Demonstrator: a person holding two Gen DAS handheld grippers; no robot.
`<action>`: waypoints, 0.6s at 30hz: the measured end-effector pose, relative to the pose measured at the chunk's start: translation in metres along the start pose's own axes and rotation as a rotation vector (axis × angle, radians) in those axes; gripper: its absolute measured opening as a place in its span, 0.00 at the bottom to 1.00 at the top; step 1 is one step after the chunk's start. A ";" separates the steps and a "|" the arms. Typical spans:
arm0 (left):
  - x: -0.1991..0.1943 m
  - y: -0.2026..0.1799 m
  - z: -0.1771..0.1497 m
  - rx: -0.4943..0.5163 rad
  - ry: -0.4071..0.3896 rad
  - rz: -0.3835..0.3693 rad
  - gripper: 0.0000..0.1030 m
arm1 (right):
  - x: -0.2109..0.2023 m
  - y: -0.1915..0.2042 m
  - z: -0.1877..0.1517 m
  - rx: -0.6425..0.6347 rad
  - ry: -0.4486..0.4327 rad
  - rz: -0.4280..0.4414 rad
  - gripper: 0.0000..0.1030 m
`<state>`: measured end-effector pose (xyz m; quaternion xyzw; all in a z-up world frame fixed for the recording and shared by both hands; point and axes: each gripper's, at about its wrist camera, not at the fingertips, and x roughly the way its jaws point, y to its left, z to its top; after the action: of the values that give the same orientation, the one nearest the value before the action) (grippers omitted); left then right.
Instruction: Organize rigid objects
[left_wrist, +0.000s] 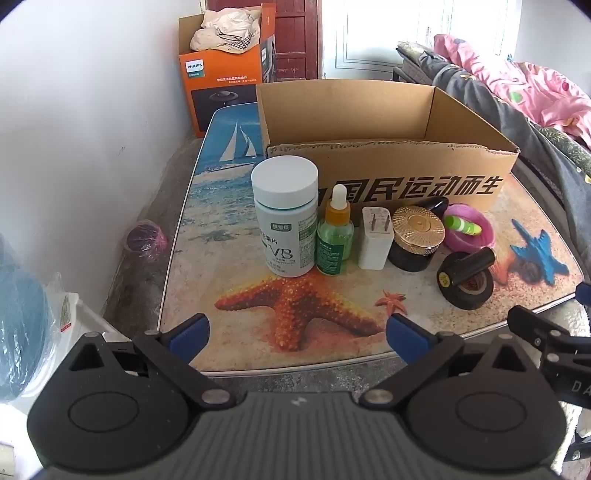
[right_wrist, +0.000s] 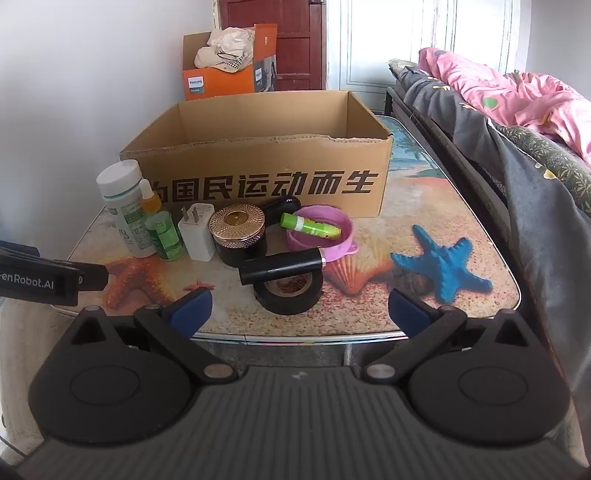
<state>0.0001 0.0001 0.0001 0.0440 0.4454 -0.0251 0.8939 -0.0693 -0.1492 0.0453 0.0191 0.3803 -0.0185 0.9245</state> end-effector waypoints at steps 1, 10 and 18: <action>0.000 0.000 0.000 -0.004 0.003 -0.006 0.99 | 0.000 0.001 0.000 -0.004 0.003 -0.006 0.99; 0.010 -0.002 -0.004 0.011 0.003 0.011 0.99 | 0.007 -0.002 0.002 0.018 0.016 0.003 0.99; 0.007 -0.003 0.001 0.009 0.016 0.026 0.99 | 0.005 -0.003 0.006 0.017 0.016 0.019 0.99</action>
<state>0.0045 -0.0026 -0.0050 0.0540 0.4519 -0.0151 0.8903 -0.0615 -0.1528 0.0459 0.0308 0.3872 -0.0128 0.9214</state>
